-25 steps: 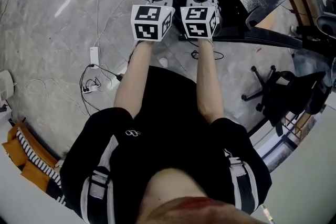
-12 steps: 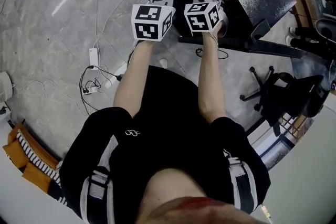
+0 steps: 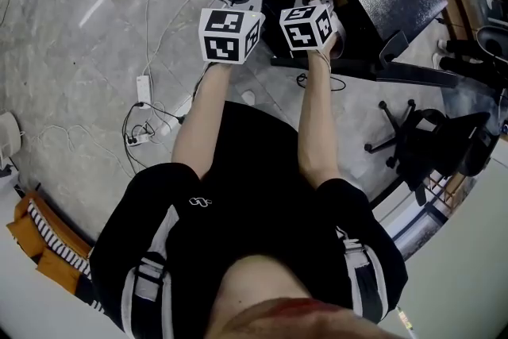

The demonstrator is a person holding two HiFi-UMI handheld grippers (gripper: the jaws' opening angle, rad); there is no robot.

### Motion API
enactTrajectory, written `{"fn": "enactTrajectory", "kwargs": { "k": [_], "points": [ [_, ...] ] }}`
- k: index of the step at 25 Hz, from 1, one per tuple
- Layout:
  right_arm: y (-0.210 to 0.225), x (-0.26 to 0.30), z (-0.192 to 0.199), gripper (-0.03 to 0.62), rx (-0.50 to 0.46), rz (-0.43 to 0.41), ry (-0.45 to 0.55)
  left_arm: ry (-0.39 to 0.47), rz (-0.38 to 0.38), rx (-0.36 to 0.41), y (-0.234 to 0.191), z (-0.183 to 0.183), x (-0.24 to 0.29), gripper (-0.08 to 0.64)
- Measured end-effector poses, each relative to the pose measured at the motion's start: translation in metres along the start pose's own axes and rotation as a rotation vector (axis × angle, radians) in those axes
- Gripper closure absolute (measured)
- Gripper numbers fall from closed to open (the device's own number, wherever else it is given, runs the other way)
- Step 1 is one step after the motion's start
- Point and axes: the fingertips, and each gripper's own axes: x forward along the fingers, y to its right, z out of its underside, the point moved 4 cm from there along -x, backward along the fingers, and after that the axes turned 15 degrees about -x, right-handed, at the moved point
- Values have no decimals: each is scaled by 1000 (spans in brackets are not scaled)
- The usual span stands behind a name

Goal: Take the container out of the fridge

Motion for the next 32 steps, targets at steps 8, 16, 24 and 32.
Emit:
{"fn": "enactTrajectory", "kwargs": {
  "k": [8, 16, 24, 32],
  "points": [
    [-14, -45, -18, 574, 101, -34, 212, 21, -15, 13, 13, 7, -24, 549],
    [-30, -106, -28, 574, 229, -95, 491, 79, -51, 49, 37, 13, -72, 549],
    [-34, -171, -39, 574, 419, -120, 790, 165, -76, 83, 55, 10, -122, 549],
    [-22, -202, -36, 574, 705, -191, 972, 235, -85, 107, 68, -2, -153, 549]
  ]
}}
